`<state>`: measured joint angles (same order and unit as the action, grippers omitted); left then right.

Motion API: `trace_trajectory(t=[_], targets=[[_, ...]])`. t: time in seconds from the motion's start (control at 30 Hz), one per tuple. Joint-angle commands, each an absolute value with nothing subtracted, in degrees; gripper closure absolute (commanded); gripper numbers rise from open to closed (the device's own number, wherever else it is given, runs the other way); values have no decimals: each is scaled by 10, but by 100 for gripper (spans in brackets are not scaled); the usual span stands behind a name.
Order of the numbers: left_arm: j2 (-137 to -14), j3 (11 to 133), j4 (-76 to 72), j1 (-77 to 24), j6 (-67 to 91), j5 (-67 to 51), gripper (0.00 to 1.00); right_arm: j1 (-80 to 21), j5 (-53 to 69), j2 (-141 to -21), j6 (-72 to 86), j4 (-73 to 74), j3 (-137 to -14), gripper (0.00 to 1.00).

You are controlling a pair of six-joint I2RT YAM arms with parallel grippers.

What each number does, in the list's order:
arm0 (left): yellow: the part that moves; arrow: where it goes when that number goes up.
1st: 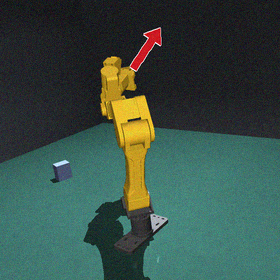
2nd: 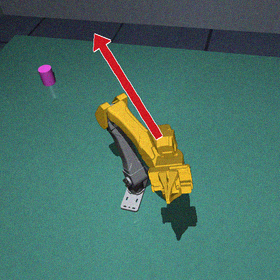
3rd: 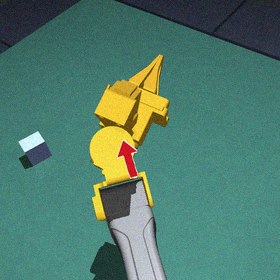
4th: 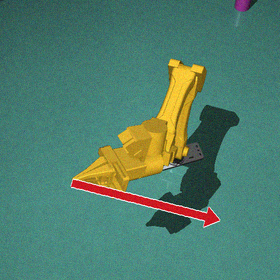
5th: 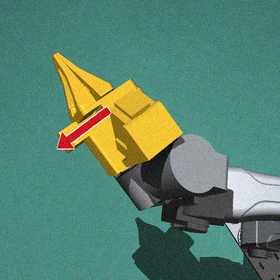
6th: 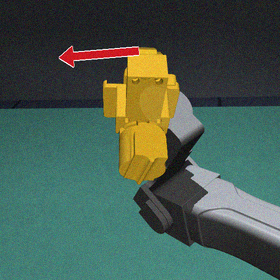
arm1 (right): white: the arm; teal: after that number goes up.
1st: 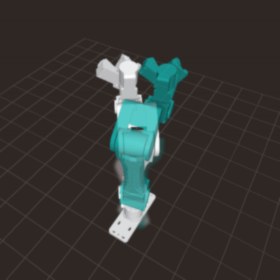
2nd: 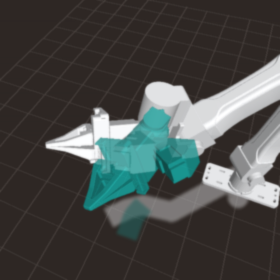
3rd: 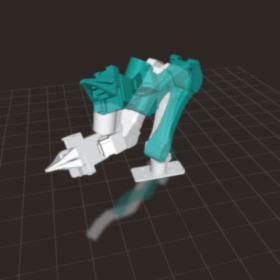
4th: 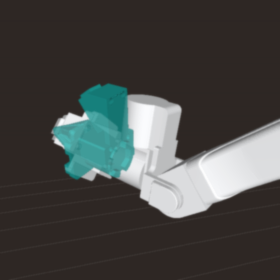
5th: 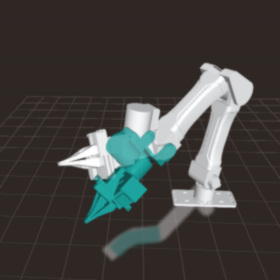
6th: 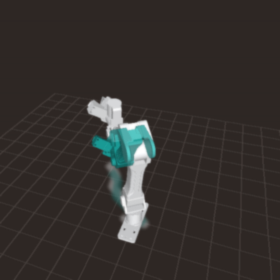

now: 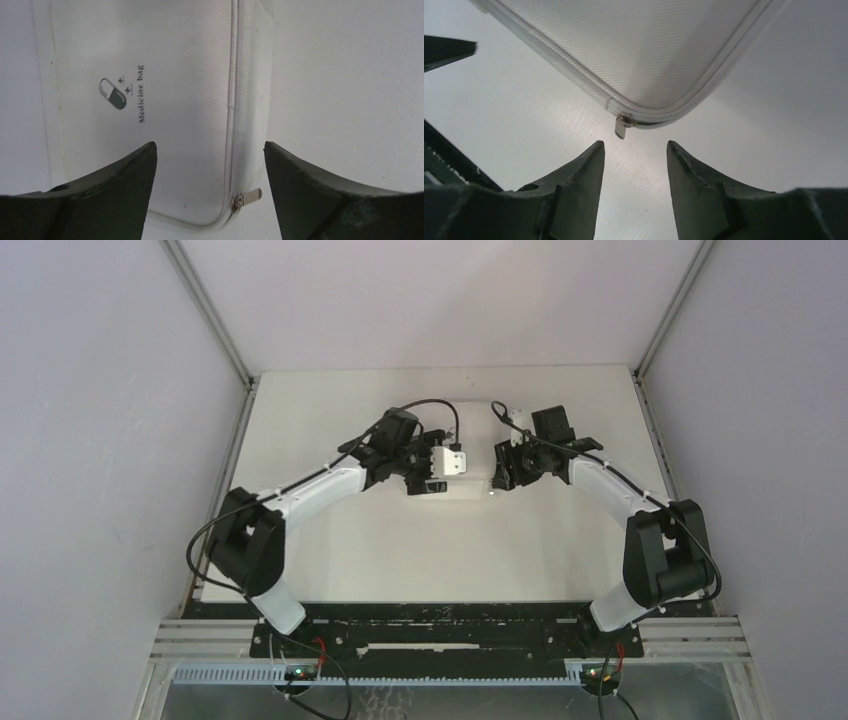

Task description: Organize the medicine kit

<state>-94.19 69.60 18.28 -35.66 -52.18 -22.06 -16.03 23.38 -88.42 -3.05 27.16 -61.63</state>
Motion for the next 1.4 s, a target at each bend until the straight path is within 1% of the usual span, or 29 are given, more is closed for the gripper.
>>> trace_trajectory(t=[0.0, 0.27, 0.53, 0.57, 0.67, 0.77, 0.9, 1.03, 1.23, 1.37], targets=[[-981, 753, 219, -374, -578, -189, 20, -157, 299, -870, 3, 252, -599, 50], [-1005, 742, 199, -376, -586, -164, 37, -144, 319, -883, 19, 240, -592, 50], [-996, 689, 142, -377, -579, -145, 62, -140, 332, -885, 31, 224, -584, 50], [-992, 681, 134, -377, -573, -146, 67, -140, 330, -887, 33, 220, -584, 50], [-982, 658, 114, -377, -552, -151, 78, -147, 314, -894, 38, 210, -583, 50], [-970, 632, 90, -378, -526, -157, 86, -156, 289, -900, 40, 200, -583, 50], [-956, 611, 76, -380, -506, -160, 93, -167, 241, -904, 40, 188, -587, 53], [-950, 610, 78, -381, -484, -164, 99, -177, 223, -909, 40, 185, -592, 56], [-948, 615, 88, -388, -441, -167, 100, -210, 140, -899, 24, 189, -599, 61], [-948, 617, 95, -399, -413, -168, 100, -214, 113, -895, 19, 187, -604, 66]])
